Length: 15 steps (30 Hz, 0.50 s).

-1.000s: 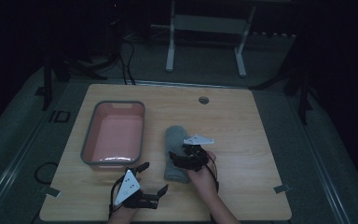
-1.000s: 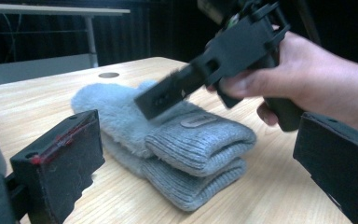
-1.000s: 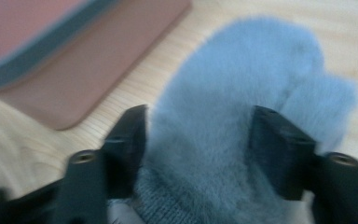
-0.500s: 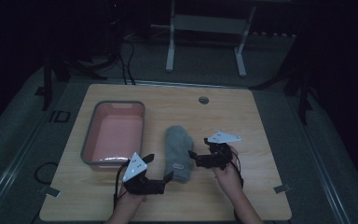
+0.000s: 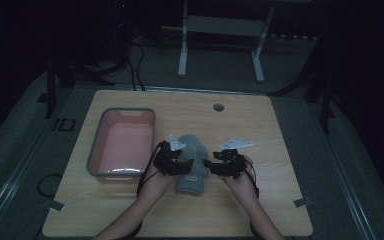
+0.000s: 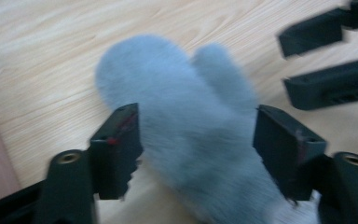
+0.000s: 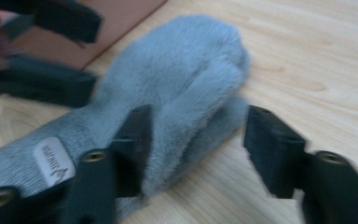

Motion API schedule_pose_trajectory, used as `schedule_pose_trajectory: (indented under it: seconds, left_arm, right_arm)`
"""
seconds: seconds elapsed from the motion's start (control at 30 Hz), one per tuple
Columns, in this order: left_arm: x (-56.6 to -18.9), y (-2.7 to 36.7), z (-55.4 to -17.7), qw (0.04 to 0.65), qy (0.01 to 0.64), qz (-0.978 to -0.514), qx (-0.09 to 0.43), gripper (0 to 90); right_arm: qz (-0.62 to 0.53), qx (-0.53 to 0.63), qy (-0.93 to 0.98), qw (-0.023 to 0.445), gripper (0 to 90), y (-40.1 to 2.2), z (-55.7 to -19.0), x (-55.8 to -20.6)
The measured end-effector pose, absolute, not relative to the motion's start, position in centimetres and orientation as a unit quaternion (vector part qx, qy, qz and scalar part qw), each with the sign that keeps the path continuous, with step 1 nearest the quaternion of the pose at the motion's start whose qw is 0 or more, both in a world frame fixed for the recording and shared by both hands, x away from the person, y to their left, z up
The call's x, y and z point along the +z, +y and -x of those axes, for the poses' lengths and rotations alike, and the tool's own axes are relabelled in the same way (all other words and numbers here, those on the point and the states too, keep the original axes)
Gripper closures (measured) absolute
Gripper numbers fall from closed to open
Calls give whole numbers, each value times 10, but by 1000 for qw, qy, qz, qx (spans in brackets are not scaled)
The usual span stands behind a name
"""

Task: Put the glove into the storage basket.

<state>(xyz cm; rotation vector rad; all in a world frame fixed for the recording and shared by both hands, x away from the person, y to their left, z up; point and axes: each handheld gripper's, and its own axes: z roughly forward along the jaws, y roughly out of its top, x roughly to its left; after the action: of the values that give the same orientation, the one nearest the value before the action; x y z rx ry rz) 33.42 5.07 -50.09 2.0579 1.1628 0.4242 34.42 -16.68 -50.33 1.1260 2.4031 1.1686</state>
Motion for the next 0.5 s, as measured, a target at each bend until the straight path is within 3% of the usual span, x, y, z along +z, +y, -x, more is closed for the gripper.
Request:
schedule_pose_trajectory:
  seconds: [0.13, 0.2, 0.43, 0.5]
  left_arm:
    - [-518, 47, -345, 330, 481, -799, 149, 395]
    - [-525, 47, -348, 320, 491, -797, 144, 348]
    - [-542, 47, -354, 319, 497, -800, 109, 325]
    - [-544, 48, -354, 326, 491, -802, 97, 386]
  right_arm:
    - [-389, 385, 831, 100, 446, -154, -348, -517]
    - [-398, 370, 834, 95, 434, -149, -351, -524]
    - [-428, 349, 832, 53, 384, -149, -363, -543]
    - [-429, 353, 831, 39, 398, -149, -366, -547]
